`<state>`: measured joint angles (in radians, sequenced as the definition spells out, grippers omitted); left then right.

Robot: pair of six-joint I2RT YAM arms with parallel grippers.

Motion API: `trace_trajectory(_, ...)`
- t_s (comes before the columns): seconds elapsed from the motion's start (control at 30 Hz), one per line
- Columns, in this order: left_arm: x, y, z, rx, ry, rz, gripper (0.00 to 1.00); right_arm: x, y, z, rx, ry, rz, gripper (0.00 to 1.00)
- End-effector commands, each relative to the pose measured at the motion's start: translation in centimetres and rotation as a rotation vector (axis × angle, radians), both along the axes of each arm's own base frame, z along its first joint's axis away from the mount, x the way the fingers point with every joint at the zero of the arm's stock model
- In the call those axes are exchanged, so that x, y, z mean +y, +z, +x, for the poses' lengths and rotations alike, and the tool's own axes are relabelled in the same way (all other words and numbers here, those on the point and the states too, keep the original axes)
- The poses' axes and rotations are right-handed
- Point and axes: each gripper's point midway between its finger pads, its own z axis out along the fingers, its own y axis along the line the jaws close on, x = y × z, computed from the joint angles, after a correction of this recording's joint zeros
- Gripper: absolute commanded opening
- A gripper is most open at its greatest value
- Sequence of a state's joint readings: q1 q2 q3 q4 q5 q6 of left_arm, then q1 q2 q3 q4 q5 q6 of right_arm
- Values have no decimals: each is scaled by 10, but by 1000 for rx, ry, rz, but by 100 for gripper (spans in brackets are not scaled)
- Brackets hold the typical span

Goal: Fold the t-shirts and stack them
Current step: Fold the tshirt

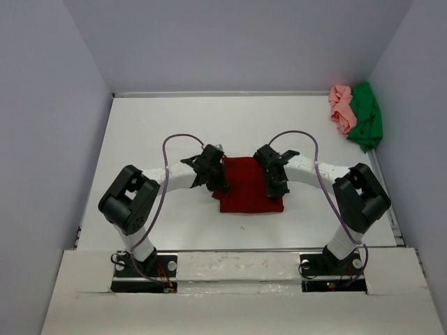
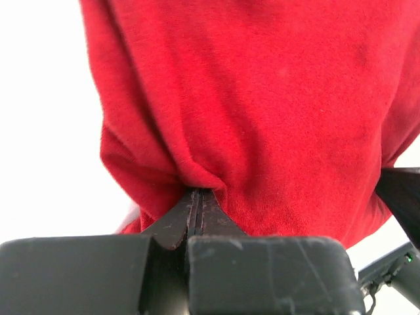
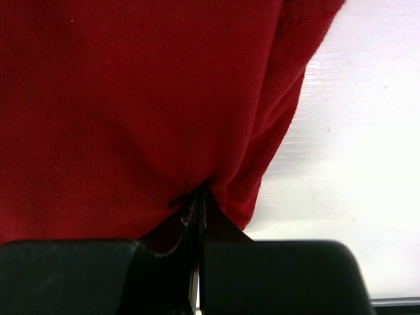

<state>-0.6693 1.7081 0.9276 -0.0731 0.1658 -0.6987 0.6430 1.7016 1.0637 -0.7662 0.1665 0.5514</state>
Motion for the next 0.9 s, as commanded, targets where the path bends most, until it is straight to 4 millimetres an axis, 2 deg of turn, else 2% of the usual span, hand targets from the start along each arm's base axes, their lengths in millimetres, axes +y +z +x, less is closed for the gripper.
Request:
trace_trajectory(0.0,31,-11,0,-1,15,119,0,19,9,8,-46,-5,77,0)
trace_trajectory(0.27,41,-14,-21,21,27,95,0,-4,3,13,-56,-47,-68,0)
trace_trajectory(0.53,56,-11,-39,19,51,91,0,1,9,21,-70,-52,-62,0)
trace_trajectory(0.67,72,3,-31,-38,100,160,0,8,10,22,-56,-41,-38,0)
trace_trajectory(0.8,88,31,-15,-120,153,238,0,19,12,23,-57,-31,16,0)
trace_trajectory(0.87,93,38,-9,-146,173,263,0,19,12,23,-54,-24,21,0)
